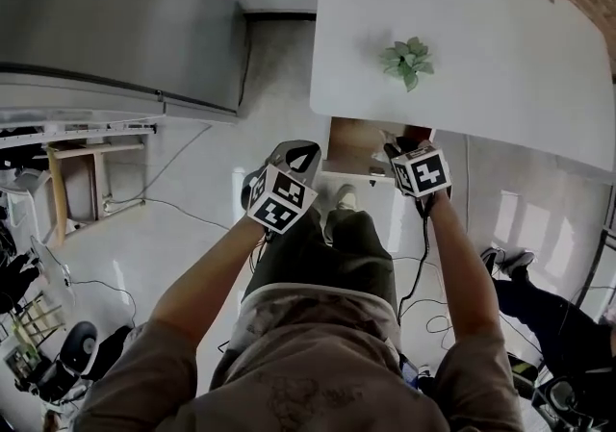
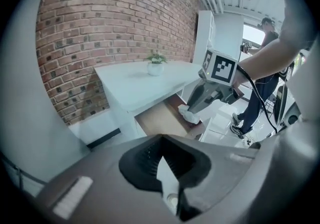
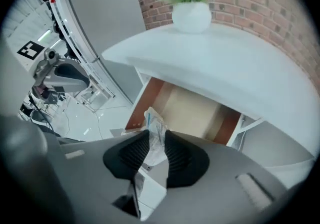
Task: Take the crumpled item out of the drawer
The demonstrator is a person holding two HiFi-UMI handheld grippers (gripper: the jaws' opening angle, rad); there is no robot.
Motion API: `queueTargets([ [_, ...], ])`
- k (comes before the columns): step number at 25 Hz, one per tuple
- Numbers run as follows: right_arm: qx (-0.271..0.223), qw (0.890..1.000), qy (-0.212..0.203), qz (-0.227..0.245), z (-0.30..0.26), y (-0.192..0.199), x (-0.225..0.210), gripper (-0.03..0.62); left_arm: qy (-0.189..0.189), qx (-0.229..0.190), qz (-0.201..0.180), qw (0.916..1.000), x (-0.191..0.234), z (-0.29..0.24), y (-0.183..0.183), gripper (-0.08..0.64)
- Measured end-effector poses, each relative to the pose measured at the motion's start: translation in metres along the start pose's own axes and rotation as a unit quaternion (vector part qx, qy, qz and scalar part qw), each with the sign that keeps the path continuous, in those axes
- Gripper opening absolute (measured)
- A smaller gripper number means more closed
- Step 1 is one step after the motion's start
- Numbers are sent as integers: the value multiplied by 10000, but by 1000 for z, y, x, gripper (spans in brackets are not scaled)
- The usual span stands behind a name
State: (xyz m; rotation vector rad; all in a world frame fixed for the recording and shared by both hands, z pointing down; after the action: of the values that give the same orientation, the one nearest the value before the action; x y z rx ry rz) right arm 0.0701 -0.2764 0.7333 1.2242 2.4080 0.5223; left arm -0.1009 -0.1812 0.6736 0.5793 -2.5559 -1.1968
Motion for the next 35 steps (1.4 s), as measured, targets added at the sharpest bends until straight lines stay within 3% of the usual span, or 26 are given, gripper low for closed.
queueTargets([
  [3, -339, 9992, -14, -233, 39, -22, 12, 126, -35, -109, -58, 9999, 2, 19, -22, 0],
  [9, -1127, 9934, 19, -220, 122, -77, 32, 127, -136, -414, -144, 9989, 7, 61, -73, 0],
  [17, -2424, 9701, 107, -109, 229, -147, 63, 127, -445, -1074, -444, 9922, 11, 115, -147, 0],
  [27, -3970, 9167, 183, 414, 355, -216, 110, 129, -1023, -2188, -800, 9671, 13, 192, -247, 0],
  [35, -4886, 8686, 506, 650, 440, -241, 136, 130, -1108, -2673, -1705, 9419, -12, 261, -323, 2],
])
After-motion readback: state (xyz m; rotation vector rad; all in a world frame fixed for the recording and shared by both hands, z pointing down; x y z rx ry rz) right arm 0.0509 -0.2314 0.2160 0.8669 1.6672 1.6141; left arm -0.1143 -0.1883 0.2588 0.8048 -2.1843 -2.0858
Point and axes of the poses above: the fingertips, and each gripper's own axes: z backward along the fingers, x to its left, y out of its underside, the point moved 4 cm from there along z, backward along the fingers, and after that the axes turned 8 degrees about -x, right-handed, at the moved point
